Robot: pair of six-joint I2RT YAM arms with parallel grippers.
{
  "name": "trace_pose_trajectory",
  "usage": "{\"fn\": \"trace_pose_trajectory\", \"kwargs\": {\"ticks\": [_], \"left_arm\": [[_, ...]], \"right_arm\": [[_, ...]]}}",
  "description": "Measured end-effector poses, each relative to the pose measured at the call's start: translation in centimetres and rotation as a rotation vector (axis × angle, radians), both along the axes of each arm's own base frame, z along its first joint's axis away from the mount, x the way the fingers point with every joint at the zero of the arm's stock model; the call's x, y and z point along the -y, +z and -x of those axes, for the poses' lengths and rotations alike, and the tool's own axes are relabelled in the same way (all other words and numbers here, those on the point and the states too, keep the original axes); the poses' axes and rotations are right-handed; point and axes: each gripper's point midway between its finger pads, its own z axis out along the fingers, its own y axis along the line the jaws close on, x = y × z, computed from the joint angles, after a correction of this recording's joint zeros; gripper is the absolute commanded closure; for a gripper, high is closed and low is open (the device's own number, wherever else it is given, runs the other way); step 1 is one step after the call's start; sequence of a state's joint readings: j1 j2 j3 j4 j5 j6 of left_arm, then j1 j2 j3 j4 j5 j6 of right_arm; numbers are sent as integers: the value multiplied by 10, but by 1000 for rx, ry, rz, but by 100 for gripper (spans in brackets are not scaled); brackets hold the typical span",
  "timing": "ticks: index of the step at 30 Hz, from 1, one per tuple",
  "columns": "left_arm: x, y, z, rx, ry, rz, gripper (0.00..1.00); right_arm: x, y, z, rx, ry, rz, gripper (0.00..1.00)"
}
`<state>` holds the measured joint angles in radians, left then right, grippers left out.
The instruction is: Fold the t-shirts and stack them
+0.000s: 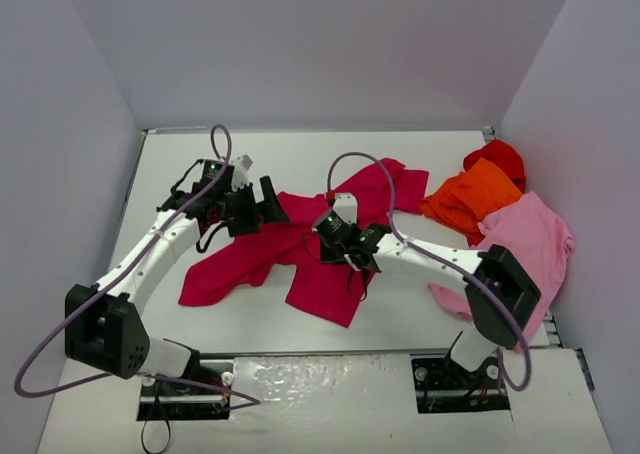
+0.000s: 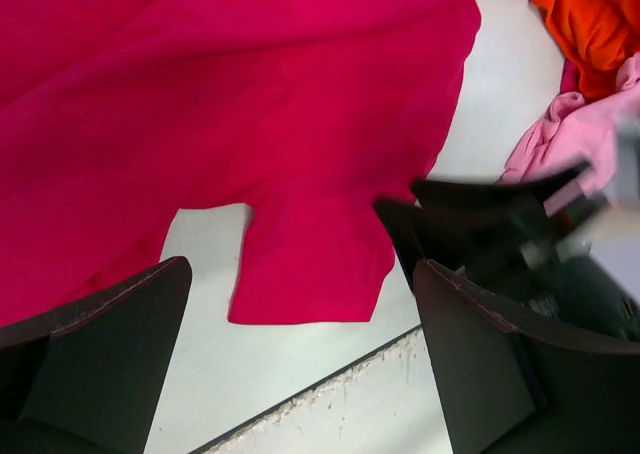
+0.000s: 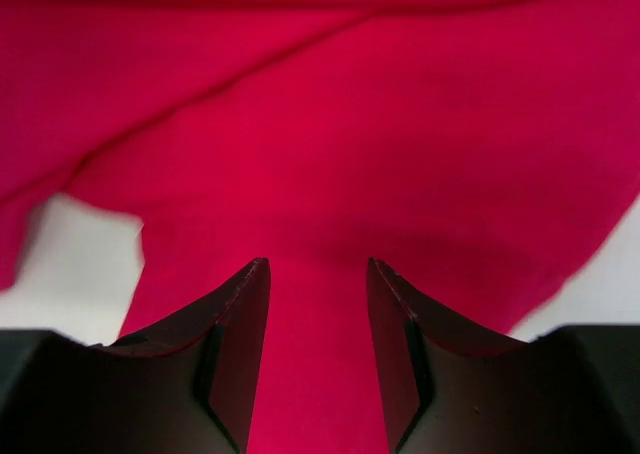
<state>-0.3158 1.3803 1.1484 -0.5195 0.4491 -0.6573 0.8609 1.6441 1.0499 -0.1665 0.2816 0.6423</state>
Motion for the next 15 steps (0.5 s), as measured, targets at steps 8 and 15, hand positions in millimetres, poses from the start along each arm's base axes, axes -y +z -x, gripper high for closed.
{"fn": "trace_pose_trajectory", "kwargs": {"ticks": [8,15], "left_arm": [[-14,-18,18,-37,49,-51,8],[-24,-28,37,-50,77,-63,8]], "right_arm": [[-30,-47,-64,-41,32,-17,64],[-56,-47,-78,-24,80,-66,66]]}}
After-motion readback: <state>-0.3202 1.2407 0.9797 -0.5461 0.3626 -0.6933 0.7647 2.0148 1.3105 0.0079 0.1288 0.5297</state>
